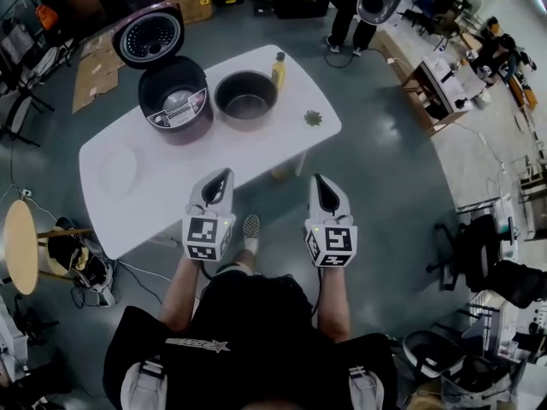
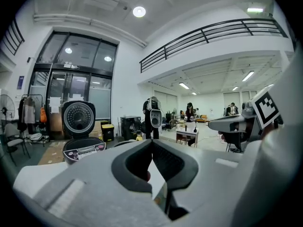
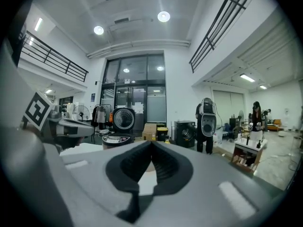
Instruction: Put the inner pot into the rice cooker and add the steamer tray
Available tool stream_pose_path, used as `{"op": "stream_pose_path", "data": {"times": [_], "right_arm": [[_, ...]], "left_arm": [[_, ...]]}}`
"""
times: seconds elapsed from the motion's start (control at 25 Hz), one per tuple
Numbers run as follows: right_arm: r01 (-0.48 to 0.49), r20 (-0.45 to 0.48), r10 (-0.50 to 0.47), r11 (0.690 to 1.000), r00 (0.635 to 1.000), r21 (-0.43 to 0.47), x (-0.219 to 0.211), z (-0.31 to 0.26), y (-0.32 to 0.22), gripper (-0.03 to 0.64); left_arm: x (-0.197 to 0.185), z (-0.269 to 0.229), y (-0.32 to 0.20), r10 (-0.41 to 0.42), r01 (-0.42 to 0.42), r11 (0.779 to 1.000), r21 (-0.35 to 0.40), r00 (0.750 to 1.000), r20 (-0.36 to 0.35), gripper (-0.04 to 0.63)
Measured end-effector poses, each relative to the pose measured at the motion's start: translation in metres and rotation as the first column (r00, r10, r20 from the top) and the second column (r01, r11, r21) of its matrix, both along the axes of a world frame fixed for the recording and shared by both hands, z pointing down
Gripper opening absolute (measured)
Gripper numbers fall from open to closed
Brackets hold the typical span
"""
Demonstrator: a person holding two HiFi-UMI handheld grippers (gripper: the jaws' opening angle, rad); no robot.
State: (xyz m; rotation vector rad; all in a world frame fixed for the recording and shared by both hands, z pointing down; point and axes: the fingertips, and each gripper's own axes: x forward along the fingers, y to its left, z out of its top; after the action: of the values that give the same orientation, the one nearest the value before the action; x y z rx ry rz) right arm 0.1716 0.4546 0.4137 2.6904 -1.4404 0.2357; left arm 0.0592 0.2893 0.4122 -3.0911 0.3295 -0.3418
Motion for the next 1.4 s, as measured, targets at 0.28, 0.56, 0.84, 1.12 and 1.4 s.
{"op": "stream_pose_path", "data": {"times": [0.28,0.56,0.84,1.12,1.4], "right_arm": [[-0.024,0.043,0.025,0.999,0.999,-0.02,0.058,0.012,-0.044,0.005],[-0.014,0.1,0.018,0.999,0.995,-0.04,0.112,0.038,-0.104,0.005],[0.018,0.159,-0.005,0.997,0.987,-0.078,0.148,0.074,-0.157,0.005],[0.052,0.207,-0.028,0.992,0.978,-0.115,0.171,0.101,-0.196,0.005],[0.093,0.231,-0.057,0.985,0.971,-0.147,0.187,0.117,-0.225,0.005]], "left_arm": [[0.067,0.018,-0.048,0.025,-0.024,0.999,-0.026,0.998,0.052,0.011],[0.116,0.044,-0.104,0.01,-0.005,0.999,-0.052,0.994,0.107,0.011],[0.142,0.088,-0.151,-0.016,0.036,0.994,-0.107,0.984,0.179,0.011],[0.166,0.117,-0.171,-0.005,0.04,0.988,-0.151,0.976,0.219,0.011],[0.173,0.132,-0.19,-0.035,0.08,0.981,-0.179,0.97,0.242,0.011]]}}
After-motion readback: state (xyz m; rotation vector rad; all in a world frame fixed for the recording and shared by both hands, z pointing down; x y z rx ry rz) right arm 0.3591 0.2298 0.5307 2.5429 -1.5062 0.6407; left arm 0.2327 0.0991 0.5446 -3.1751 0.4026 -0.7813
